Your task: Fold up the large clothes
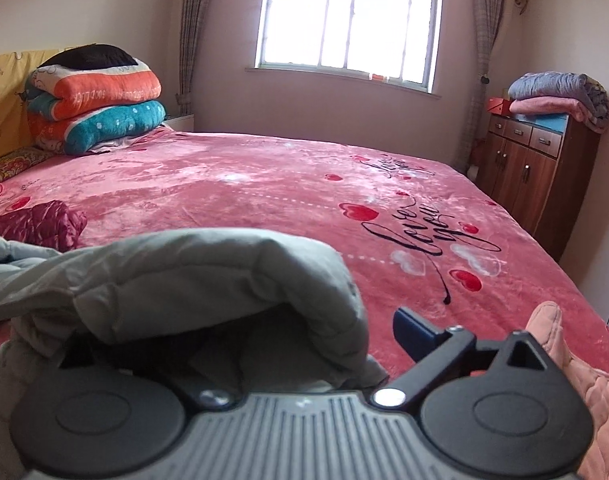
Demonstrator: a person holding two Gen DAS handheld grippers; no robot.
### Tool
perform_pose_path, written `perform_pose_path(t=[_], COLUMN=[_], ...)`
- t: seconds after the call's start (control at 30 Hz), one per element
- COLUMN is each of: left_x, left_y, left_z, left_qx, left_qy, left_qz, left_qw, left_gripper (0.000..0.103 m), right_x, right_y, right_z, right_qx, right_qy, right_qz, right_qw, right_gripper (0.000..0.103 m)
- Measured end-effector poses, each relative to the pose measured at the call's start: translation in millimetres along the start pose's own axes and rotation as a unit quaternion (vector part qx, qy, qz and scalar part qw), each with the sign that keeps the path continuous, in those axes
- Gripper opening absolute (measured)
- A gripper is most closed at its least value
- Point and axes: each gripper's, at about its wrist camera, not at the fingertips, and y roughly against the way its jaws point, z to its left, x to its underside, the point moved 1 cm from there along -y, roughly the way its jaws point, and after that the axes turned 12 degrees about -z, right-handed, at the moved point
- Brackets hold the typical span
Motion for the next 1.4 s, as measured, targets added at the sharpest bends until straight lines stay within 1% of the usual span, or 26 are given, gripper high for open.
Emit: perform_pose_path(t=[0.03, 0.13, 0.17, 0.27, 0.33, 0.4, 0.57, 0.6, 0.63, 0.73, 0.8, 0.83, 0.87, 0.9, 0.93, 0.97, 1.0, 1.03, 1.1, 1.2, 1.3, 1.4], left_x=[4.4, 5.1, 2.4, -4.4, -12.4, -20.4, -43.6, -47.4, -50.3, -57.1, -60.1, -60.2, -60.0, -59.4, -58.3, -56.5, -56.2, -55.1, -52.8, -51.2, -53.5, -60.6], left_y=[2.3, 8.8, 19.0, 31.2, 40.0, 39.9, 43.7, 43.9, 43.3, 39.6, 40.9, 40.7, 39.3, 35.8, 29.4, 19.9, 13.2, 12.1, 16.2, 15.9, 22.6, 27.8], left_z=[1.7, 3.2, 3.7, 4.7, 2.0, 1.2, -4.7, -6.4, -8.4, -17.4, -20.5, -21.6, -23.8, -27.1, -30.4, -31.4, -30.2, -25.9, -17.6, -11.8, -9.2, -7.5], left_qx=[0.000, 0.003, 0.004, 0.010, 0.012, 0.014, 0.017, 0.018, 0.019, 0.009, 0.011, 0.012, 0.009, 0.003, -0.002, -0.007, -0.011, -0.015, -0.012, -0.027, -0.025, -0.020], left_qy=[0.000, -0.004, -0.002, 0.009, 0.015, 0.019, 0.022, 0.021, 0.017, -0.011, -0.017, -0.019, -0.030, -0.051, -0.079, -0.105, -0.113, -0.104, -0.085, -0.084, -0.076, -0.058], left_qz=[0.000, 0.005, 0.005, 0.000, -0.009, -0.018, -0.036, -0.042, -0.046, -0.056, -0.056, -0.060, -0.066, -0.073, -0.070, -0.049, -0.026, -0.021, -0.028, -0.024, -0.016, -0.010], left_qw=[1.0000, 1.0000, 1.0000, 0.9999, 0.9998, 0.9995, 0.9990, 0.9987, 0.9986, 0.9983, 0.9982, 0.9980, 0.9973, 0.9960, 0.9944, 0.9932, 0.9932, 0.9943, 0.9959, 0.9959, 0.9966, 0.9980], left_gripper=[0.092, 0.094, 0.094, 0.094, 0.096, 0.096, 0.097, 0.098, 0.100, 0.101, 0.101, 0.103, 0.103, 0.103, 0.103, 0.103, 0.103, 0.103, 0.103, 0.103, 0.103, 0.103], right_x=[-0.2, -2.3, -3.5, -6.8, -10.6, -17.0, -41.2, -46.1, -50.0, -61.6, -65.7, -66.4, -66.7, -66.2, -65.8, -65.4, -65.1, -65.1, -62.6, -50.1, -24.5, 11.9], right_y=[4.4, 18.8, 23.9, 38.2, 46.6, 54.5, 63.1, 65.1, 66.9, 72.3, 76.7, 80.3, 82.4, 84.4, 86.2, 88.9, 90.3, 92.2, 95.6, 103.8, 114.3, 123.3], right_z=[4.7, 14.9, 17.0, 19.9, 18.6, 16.8, 11.4, 10.4, 9.6, 11.2, 13.3, 13.4, 13.1, 12.7, 12.3, 12.0, 12.1, 10.6, 7.6, 6.3, 7.4, 12.3], right_qx=[-0.006, -0.026, -0.035, -0.045, -0.049, -0.052, -0.048, -0.049, -0.050, -0.053, -0.055, -0.056, -0.056, -0.057, -0.057, -0.053, -0.049, -0.047, -0.048, -0.038, -0.032, -0.036], right_qy=[0.006, 0.012, 0.009, 0.000, -0.012, -0.023, -0.045, -0.051, -0.056, -0.056, -0.049, -0.050, -0.054, -0.058, -0.059, -0.057, -0.056, -0.057, -0.066, -0.063, -0.060, -0.065], right_qz=[0.000, 0.000, -0.002, -0.010, -0.021, -0.037, -0.077, -0.085, -0.092, -0.104, -0.111, -0.117, -0.119, -0.120, -0.121, -0.125, -0.127, -0.127, -0.119, -0.108, -0.079, -0.036], right_qw=[1.000, 1.000, 0.999, 0.999, 0.999, 0.998, 0.995, 0.994, 0.993, 0.992, 0.991, 0.990, 0.990, 0.989, 0.989, 0.989, 0.989, 0.989, 0.989, 0.991, 0.995, 0.997], right_gripper=[0.099, 0.099, 0.099, 0.099, 0.099, 0.099, 0.100, 0.101, 0.102, 0.102, 0.102, 0.102, 0.102, 0.102, 0.102, 0.102, 0.102, 0.102, 0.102, 0.102, 0.102, 0.102])
